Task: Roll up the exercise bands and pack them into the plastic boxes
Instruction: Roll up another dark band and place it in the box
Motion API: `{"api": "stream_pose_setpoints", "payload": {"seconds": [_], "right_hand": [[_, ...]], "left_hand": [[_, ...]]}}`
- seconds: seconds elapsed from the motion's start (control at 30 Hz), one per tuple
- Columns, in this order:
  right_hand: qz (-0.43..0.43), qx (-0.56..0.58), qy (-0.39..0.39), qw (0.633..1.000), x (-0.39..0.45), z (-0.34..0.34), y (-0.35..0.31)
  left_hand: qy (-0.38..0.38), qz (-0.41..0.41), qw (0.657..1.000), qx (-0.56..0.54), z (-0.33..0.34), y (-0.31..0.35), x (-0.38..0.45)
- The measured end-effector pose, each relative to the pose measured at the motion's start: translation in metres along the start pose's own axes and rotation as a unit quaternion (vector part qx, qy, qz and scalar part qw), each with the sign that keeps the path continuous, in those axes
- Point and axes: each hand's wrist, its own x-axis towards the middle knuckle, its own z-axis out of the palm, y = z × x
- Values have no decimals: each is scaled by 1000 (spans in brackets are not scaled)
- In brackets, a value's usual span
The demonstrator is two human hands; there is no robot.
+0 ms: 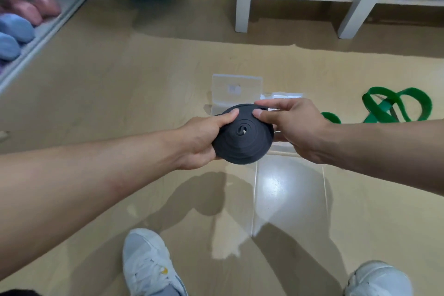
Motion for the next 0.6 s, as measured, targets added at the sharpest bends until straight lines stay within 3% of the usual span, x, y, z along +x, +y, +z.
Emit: {"api": "stream_pose_setpoints", "payload": {"seconds": [0.13, 0.3, 0.47, 0.6], "right_hand": [[6, -101, -4, 995, 35, -12, 4], [41, -110, 23, 993, 73, -21, 26], [90, -13, 38, 995, 103, -22, 60], [109, 6, 56, 992, 123, -29, 82]], "left_hand": [[32, -3, 980, 194, -12, -6, 14], [136, 1, 902, 409, -54, -11, 68], [214, 19, 867, 449, -70, -8, 140], [205, 23, 848, 489, -76, -23, 180]]}}
